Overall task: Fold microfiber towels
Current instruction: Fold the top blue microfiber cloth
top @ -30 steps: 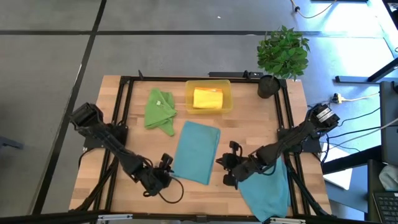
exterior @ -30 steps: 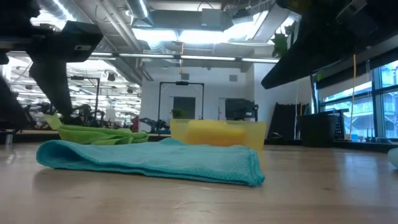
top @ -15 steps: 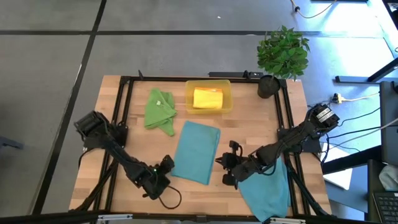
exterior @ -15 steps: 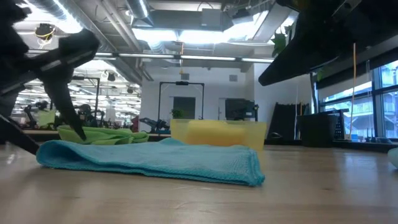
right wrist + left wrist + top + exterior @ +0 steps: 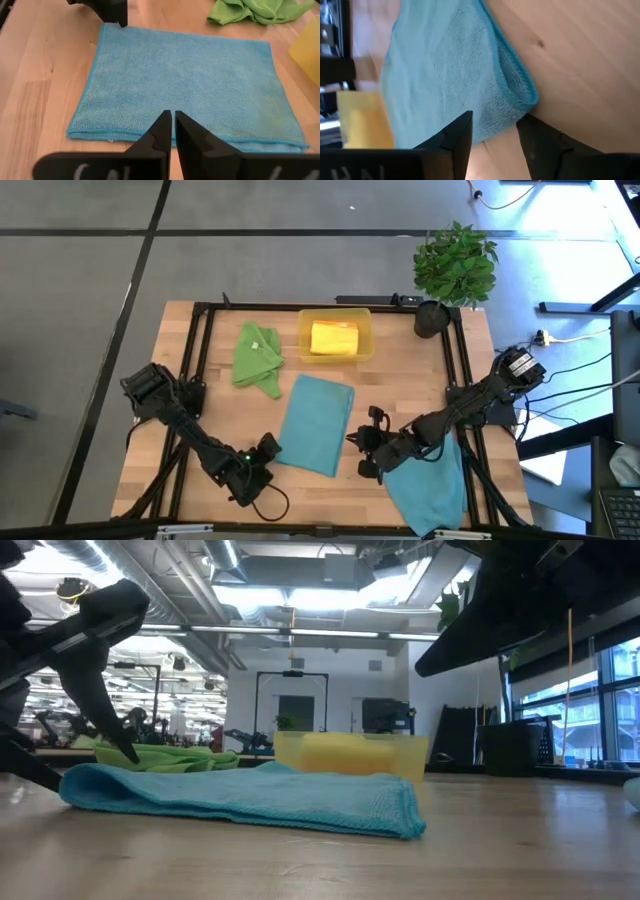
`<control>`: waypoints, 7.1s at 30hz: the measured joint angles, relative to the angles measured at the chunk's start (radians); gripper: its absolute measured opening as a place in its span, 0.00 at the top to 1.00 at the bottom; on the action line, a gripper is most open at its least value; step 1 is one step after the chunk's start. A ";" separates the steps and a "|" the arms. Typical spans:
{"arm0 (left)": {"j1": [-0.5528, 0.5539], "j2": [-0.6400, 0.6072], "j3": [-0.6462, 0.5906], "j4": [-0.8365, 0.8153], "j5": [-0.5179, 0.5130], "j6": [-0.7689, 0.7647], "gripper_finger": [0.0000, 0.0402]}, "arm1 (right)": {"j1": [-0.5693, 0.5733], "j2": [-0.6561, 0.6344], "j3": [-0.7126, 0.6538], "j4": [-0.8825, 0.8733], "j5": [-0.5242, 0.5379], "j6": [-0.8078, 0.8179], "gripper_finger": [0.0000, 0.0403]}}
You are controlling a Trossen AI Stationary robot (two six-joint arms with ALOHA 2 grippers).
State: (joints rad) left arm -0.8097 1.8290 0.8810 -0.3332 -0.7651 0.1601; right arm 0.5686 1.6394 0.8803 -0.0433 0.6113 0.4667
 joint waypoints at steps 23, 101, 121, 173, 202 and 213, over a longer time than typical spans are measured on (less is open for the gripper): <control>-0.001 -0.003 0.001 -0.007 0.036 -0.177 0.63 | 0.000 0.000 0.000 0.000 -0.019 -0.033 0.94; 0.288 -0.248 0.001 0.154 0.205 -0.463 1.00 | 0.157 0.345 -0.021 0.376 0.123 -0.498 0.34; 0.517 -0.247 0.001 0.158 0.473 -0.378 1.00 | 0.141 0.379 -0.021 0.506 0.096 -0.538 0.34; 0.080 -0.231 0.001 0.119 0.287 -0.670 1.00 | 0.196 0.413 0.133 0.471 0.152 -0.401 1.00; 0.224 -0.318 -0.141 0.150 0.258 -0.511 1.00 | 0.098 0.257 -0.109 0.518 0.208 -0.112 1.00; 0.487 -0.446 -0.298 0.295 0.414 -0.348 1.00 | -0.067 0.228 -0.166 0.518 0.149 -0.069 1.00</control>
State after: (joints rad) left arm -0.3225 1.3833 0.5831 -0.0384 -0.3511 -0.1880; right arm 0.5017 1.8671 0.7139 0.4750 0.7599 0.3973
